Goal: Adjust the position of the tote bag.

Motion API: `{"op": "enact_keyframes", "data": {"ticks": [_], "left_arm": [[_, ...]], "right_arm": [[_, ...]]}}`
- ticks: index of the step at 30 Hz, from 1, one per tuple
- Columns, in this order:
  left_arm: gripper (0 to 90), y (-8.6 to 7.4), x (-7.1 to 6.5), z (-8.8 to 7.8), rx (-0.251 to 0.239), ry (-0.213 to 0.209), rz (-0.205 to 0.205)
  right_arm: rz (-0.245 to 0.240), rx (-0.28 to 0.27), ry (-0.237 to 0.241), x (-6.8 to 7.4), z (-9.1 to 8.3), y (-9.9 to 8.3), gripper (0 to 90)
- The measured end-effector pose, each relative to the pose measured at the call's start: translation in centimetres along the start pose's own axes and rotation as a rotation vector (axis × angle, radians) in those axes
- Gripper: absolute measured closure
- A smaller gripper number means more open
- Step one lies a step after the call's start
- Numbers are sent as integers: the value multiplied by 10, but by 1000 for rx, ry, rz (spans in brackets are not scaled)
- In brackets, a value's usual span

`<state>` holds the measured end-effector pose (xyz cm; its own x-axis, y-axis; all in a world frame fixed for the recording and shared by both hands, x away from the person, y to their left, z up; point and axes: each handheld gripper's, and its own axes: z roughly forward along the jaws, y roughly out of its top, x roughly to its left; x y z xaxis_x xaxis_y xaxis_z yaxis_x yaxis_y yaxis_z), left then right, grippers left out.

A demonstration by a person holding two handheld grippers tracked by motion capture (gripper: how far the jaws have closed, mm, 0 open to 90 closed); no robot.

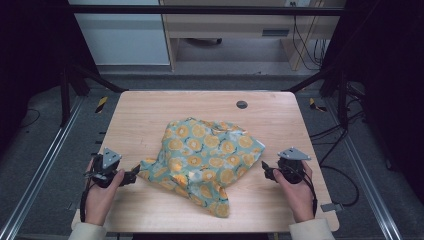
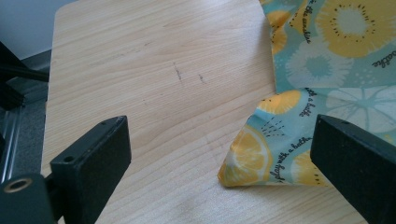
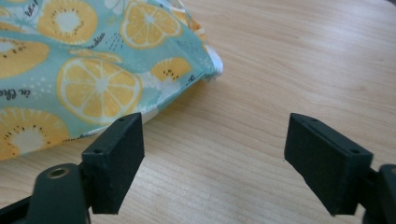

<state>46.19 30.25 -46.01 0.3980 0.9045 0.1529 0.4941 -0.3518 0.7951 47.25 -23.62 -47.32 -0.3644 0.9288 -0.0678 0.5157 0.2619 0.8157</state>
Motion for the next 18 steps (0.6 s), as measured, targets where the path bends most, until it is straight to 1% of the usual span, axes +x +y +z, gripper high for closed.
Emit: {"op": "enact_keyframes", "data": {"ticks": [2,4,5,9,11,12,14,16,17,18], "left_arm": [[51,0,-1,1,-2,-4,-6],[52,0,-1,1,-1,9,0],[53,1,-1,1,-2,12,1],[54,0,-1,2,4,4,-7],[55,0,-1,3,8,1,-10],[55,0,-1,3,8,0,-11],[55,0,-2,3,8,-3,-13],[55,0,-2,2,7,-8,-13],[56,0,-3,2,7,-10,-11],[56,0,-3,2,9,-13,-11]], "right_arm": [[10,14,20,1,1,-1,228],[7,23,40,2,2,-1,238],[19,31,46,2,2,-1,243],[4,35,62,4,2,0,252],[22,36,78,4,1,0,251],[32,37,83,4,1,1,232],[33,36,83,4,2,1,228],[46,35,84,3,1,3,209],[62,32,75,3,1,4,208],[64,32,68,2,1,5,192]]}}
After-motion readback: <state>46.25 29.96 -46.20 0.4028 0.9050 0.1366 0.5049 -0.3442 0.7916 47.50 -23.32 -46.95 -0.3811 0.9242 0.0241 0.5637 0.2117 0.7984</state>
